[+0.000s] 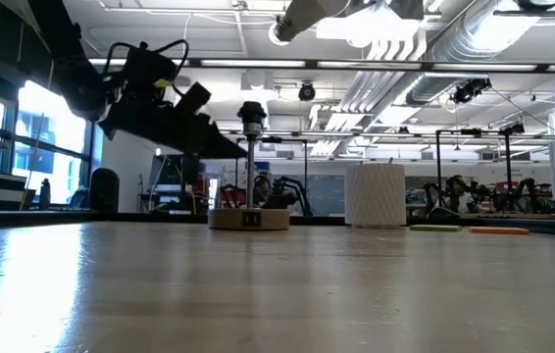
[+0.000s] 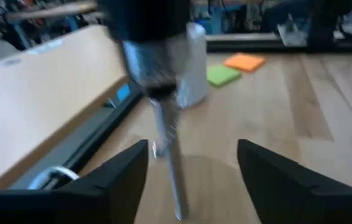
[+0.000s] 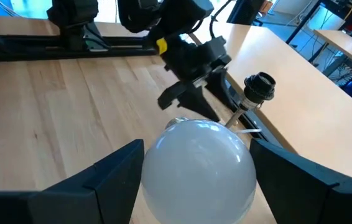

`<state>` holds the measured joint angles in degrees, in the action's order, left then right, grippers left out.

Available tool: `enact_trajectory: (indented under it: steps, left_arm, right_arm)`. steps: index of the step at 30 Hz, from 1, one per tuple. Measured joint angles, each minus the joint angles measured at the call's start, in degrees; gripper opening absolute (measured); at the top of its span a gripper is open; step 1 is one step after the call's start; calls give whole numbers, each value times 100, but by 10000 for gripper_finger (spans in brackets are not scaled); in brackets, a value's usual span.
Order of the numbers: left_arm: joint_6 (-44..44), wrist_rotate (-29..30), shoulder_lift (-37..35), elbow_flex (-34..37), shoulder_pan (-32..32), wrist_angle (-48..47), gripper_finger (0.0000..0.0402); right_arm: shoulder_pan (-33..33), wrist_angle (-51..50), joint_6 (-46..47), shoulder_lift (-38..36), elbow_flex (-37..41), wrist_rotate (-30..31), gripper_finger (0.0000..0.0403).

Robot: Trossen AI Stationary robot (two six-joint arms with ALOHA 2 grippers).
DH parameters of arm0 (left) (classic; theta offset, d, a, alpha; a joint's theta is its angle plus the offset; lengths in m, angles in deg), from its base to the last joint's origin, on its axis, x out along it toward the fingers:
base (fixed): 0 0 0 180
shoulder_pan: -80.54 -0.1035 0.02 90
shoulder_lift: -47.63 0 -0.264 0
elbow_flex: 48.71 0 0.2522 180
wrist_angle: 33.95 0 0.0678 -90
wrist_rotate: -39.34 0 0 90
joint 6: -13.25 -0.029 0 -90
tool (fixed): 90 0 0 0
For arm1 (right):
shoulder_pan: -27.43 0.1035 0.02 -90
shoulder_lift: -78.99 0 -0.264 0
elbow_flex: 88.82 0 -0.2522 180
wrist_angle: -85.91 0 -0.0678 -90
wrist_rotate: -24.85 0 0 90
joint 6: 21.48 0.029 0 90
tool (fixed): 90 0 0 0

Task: Screw lightbulb
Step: Insert the light bulb into the lamp

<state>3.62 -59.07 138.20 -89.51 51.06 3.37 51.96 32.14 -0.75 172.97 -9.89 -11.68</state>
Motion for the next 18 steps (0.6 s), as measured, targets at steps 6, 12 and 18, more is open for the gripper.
enact_trajectory:
  steps: [6, 12, 18]
  left_arm:
    - [11, -343, 1, -276, -188, 134, 273]
    - [11, -370, 2, -535, -207, 164, 274]
    - [213, -757, 3, -792, -207, 121, 273]
  right_arm:
    - [0, 13, 77, 0, 0, -2, 286]
    - [0, 1, 150, -2, 2, -2, 286]
    - [0, 0, 141, -2, 4, -3, 286]
